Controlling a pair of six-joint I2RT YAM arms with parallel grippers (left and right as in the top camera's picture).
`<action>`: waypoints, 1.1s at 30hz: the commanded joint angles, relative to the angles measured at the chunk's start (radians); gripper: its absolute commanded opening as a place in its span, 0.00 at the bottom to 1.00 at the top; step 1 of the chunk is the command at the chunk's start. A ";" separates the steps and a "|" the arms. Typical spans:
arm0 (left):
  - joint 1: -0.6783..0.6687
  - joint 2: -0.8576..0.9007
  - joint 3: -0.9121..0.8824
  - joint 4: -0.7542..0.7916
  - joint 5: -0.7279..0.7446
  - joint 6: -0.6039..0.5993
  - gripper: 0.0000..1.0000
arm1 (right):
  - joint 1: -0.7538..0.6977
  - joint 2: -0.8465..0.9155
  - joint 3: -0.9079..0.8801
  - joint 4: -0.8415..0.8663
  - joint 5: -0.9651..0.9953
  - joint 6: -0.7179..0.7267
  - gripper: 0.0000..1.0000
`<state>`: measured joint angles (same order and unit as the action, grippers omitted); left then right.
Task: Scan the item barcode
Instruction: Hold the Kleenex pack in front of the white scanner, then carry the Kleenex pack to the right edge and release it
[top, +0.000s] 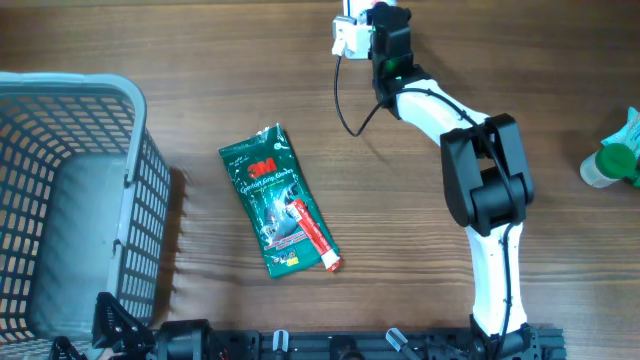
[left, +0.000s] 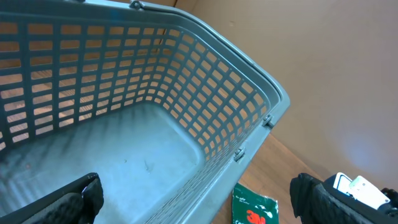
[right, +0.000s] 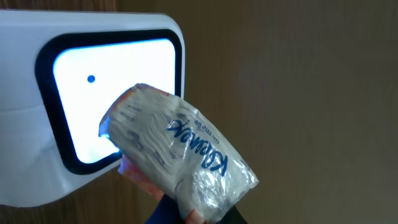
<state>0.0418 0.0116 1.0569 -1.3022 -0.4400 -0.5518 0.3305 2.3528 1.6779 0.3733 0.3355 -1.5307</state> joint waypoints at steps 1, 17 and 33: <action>0.002 -0.007 -0.019 -0.021 0.009 -0.007 1.00 | -0.084 -0.077 0.030 -0.042 0.109 0.164 0.05; 0.002 -0.007 -0.019 -0.021 0.009 -0.007 1.00 | -0.652 -0.137 0.029 -0.706 0.127 1.419 0.04; 0.002 -0.007 -0.019 -0.021 0.009 -0.006 1.00 | -0.750 -0.444 0.031 -0.891 -0.608 1.808 1.00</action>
<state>0.0418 0.0116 1.0569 -1.3022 -0.4400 -0.5518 -0.4625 2.1162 1.6985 -0.5152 -0.0013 0.1474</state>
